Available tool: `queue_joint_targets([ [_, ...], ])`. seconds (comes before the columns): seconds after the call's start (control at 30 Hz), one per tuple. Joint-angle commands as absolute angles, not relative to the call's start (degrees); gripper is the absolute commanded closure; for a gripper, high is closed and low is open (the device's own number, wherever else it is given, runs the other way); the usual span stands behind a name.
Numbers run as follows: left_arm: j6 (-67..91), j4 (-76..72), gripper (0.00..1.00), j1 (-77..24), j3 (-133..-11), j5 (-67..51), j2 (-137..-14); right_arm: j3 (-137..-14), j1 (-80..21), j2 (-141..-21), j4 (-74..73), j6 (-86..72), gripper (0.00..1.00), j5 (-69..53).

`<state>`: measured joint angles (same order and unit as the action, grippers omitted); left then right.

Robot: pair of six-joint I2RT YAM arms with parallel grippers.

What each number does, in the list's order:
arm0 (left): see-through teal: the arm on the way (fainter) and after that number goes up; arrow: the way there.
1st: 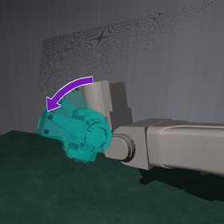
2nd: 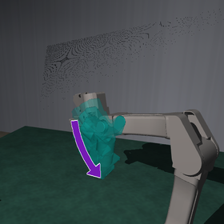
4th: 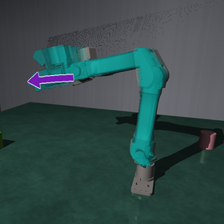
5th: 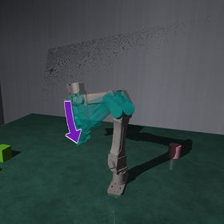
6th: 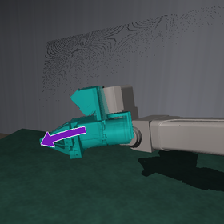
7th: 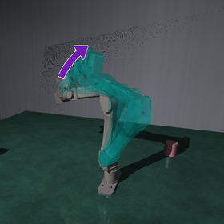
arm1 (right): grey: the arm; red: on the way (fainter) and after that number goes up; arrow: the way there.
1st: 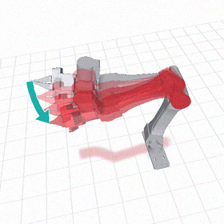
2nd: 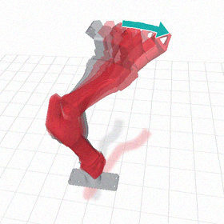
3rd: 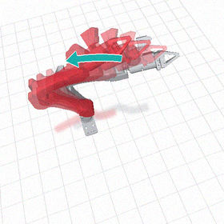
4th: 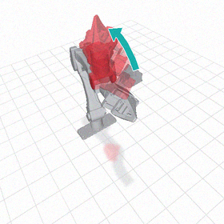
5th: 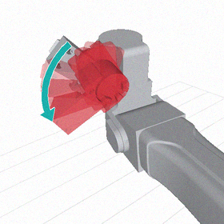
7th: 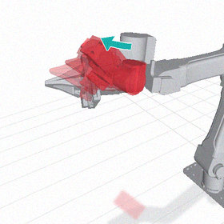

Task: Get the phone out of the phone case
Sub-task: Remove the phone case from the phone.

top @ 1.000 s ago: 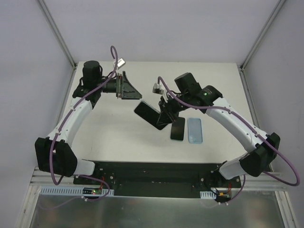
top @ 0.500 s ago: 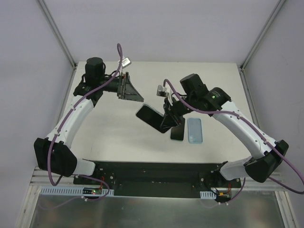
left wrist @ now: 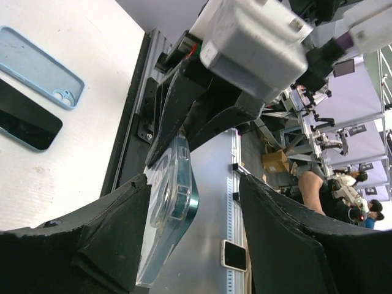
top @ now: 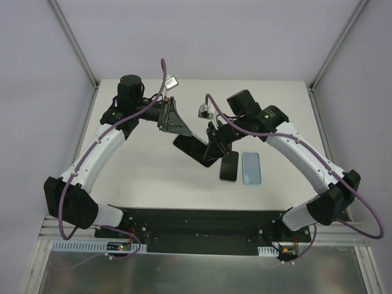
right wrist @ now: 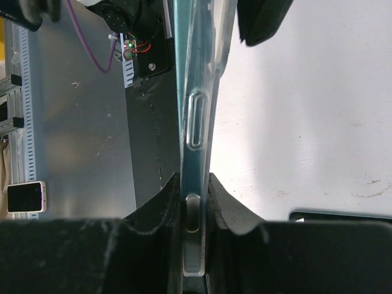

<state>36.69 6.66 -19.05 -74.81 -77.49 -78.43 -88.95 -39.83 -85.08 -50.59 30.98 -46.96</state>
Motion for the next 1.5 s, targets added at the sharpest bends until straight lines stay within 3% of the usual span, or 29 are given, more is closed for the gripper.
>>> queue_joint_targets([
  [0.0, 35.68, 5.80, 0.40, -19.60, -73.39, -78.66, -77.96, -92.90, -39.11, -84.64, -48.17, 30.85, 1.00, -51.42],
  [0.3, 39.28, 4.22, 0.65, -19.60, -72.86, -77.61, -79.36, -91.23, -39.02, -84.46, -46.32, 30.59, 1.00, -47.90],
  [0.43, 45.59, -1.65, 0.83, -19.60, -70.94, -76.73, -79.72, -89.74, -39.11, -84.29, -44.83, 30.32, 1.00, -45.62],
  [0.53, 58.22, -15.77, 1.00, -19.60, -67.16, -76.90, -80.33, -89.30, -39.72, -84.37, -44.12, 30.67, 1.00, -42.11],
  [0.67, 65.30, -21.00, 1.00, -19.69, -65.48, -75.06, -81.56, -89.30, -40.78, -84.38, -43.60, 30.68, 1.00, -37.63],
  [0.87, 68.02, -14.95, 1.00, -19.69, -64.78, -71.02, -83.67, -90.52, -41.66, -84.46, -42.98, 29.97, 1.00, -32.97],
  [1.47, 79.28, -18.10, 1.00, -20.83, -58.10, -66.36, -87.10, -95.53, -42.71, -86.83, -43.42, 28.57, 1.00, -29.27],
])
